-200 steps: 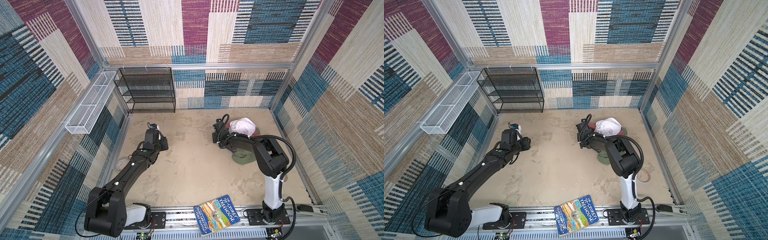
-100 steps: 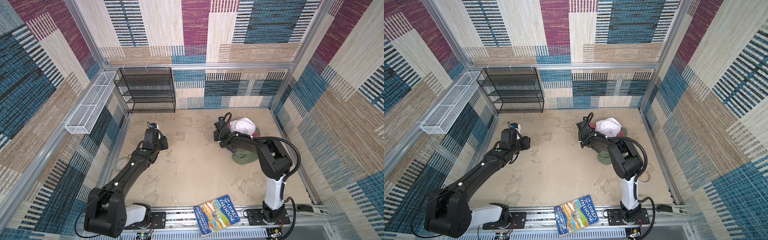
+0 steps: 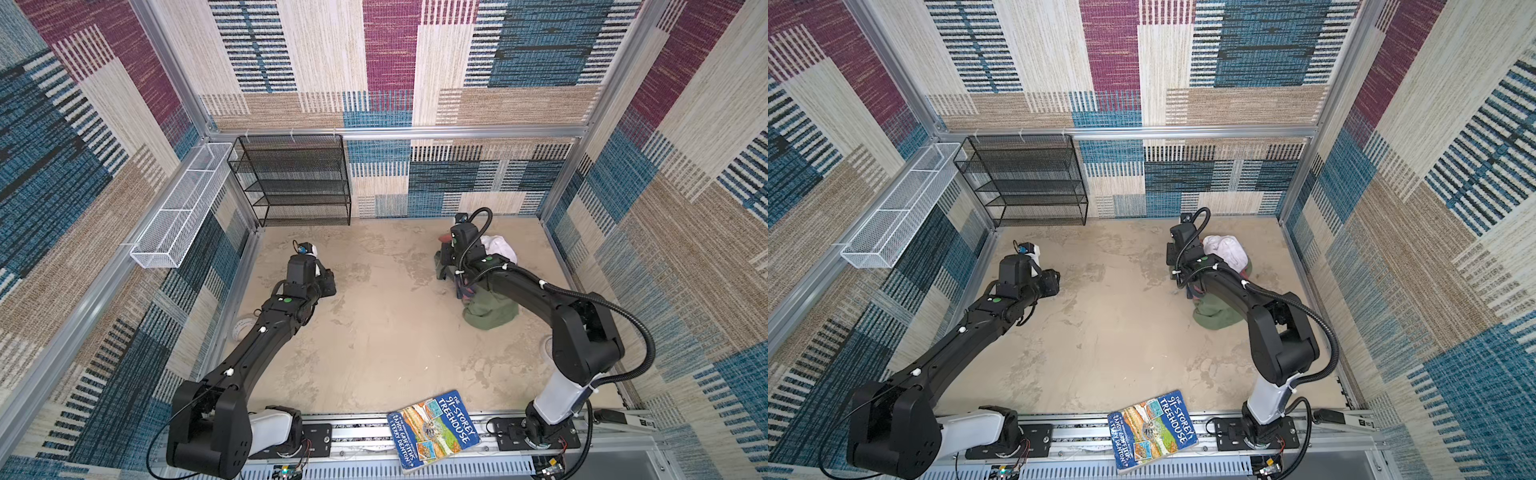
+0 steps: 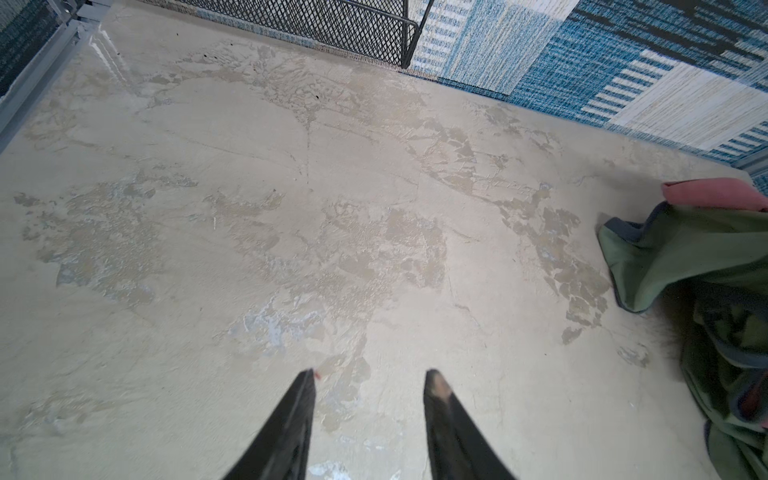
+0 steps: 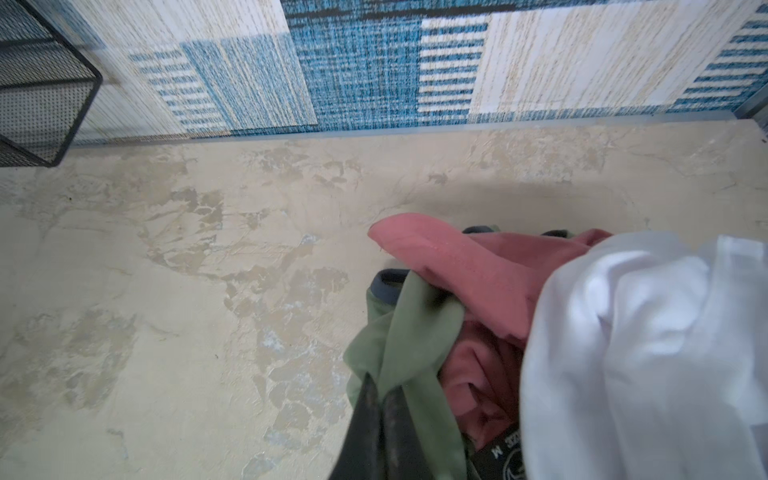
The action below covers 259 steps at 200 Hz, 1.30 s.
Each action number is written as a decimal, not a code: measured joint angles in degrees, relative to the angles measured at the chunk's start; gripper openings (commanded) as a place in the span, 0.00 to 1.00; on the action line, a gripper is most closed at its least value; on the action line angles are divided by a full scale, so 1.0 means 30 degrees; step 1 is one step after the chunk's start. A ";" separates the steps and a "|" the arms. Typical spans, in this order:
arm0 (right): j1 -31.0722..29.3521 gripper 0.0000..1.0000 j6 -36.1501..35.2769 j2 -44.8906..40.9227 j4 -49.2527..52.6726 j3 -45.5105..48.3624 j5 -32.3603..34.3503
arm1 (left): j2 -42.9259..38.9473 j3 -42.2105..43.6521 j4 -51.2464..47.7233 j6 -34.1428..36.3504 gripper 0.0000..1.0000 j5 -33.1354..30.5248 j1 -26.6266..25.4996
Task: Pick out a specific cloth from the pile
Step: 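Lower the right gripper and pinch the green shirt under the white cloth, then lift the green shirt with the right gripper, pulling it out of the pile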
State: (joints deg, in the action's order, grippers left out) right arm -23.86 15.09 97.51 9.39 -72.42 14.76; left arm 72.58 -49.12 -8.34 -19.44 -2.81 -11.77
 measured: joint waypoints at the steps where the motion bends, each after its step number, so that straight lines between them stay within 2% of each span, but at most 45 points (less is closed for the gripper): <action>1: 0.0015 0.00 0.0000 -0.0044 0.0000 0.0000 -0.0051 | 0.0000 -0.0015 -0.0007 0.0000 0.46 0.0000 0.0000; 123: 0.1537 0.00 -0.0007 -0.4146 0.0641 -0.0168 -0.2776 | -0.0138 -0.0546 -0.0146 0.0007 0.46 0.0058 0.0000; 259: 0.2208 0.00 -0.0299 -0.4736 0.1836 -0.2900 -0.4269 | -0.0998 -0.0444 -0.0153 -0.0109 0.46 0.0036 -0.0007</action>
State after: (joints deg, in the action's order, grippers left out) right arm -17.23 14.20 83.31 14.90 -81.12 1.96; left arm 69.58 -50.46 -8.80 -19.77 -2.70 -11.79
